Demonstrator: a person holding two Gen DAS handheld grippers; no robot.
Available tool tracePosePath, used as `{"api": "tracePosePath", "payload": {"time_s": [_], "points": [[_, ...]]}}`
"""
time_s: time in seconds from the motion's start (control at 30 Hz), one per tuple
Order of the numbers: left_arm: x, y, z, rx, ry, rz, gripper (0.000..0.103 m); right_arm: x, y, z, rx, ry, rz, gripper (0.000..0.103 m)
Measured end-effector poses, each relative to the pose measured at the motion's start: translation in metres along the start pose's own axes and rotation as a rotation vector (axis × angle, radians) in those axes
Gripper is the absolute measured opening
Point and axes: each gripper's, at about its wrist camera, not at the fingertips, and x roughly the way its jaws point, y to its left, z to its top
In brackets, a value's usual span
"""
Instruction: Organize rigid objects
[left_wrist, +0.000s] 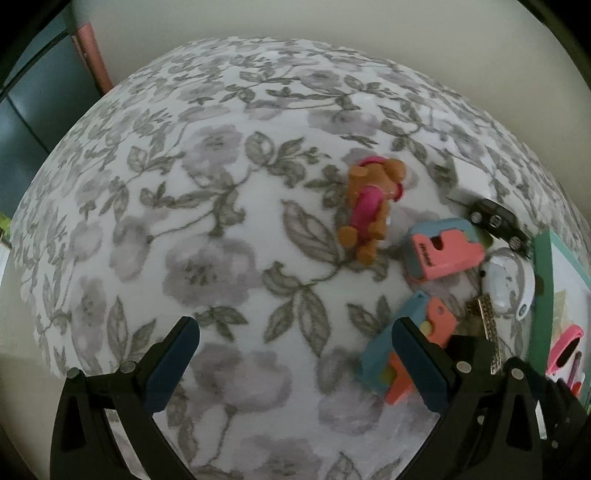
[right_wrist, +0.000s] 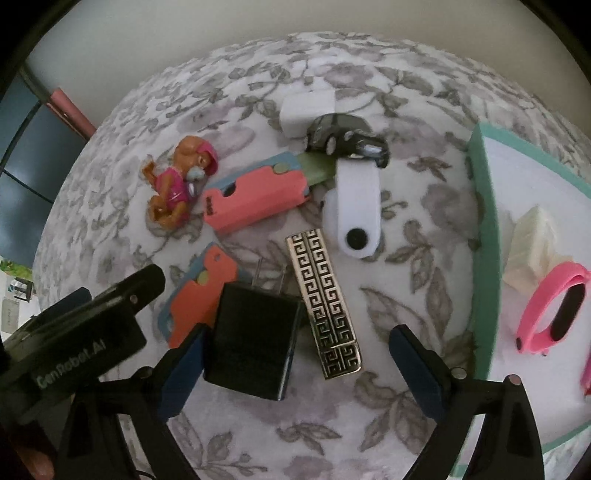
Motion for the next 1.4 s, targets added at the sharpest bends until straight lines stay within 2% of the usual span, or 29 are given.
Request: {"api": "tracePosePath", "payload": {"time_s": [0.1,0.27,0.57,0.8,0.9,1.07,1.2,1.4], "points": [[-0.002,-0.008,-0.002,0.031,-0.004,-0.021,0.103,0.0,-0.006,0.0,-0.009,0.003,-0.043,0.097],[0.001,-0.021,-0.004,0.08,0.006,-0.047,0.103,-0.002,-0.014,0.0,-0.006,0.008,-0.029,0.096],[0.006,-0.037,-0.008,0.139,0.028,-0.061,0.102,-0.012,-0.016,-0.006,-0.054,0.01,-0.018,0.078],[0.004,-0.043,-0.012,0.151,0.036,-0.106,0.088,-0.019,-0.008,-0.009,-0.09,-0.002,-0.023,0.071],[0.004,-0.047,-0.014,0.163,0.043,-0.121,0.076,-0.021,-0.004,-0.01,-0.108,0.001,-0.024,0.069],[0.003,-0.047,-0.019,0.151,0.049,-0.143,0.065,-0.022,0.001,-0.013,-0.134,-0.001,-0.02,0.067],[0.009,-0.039,-0.019,0.142,0.044,-0.081,0.039,-0.022,-0.002,-0.015,-0.13,0.003,-0.007,0.067],[0.009,-0.031,-0.021,0.115,0.04,-0.08,0.038,-0.022,-0.006,-0.016,-0.132,0.016,-0.009,0.067]]}}
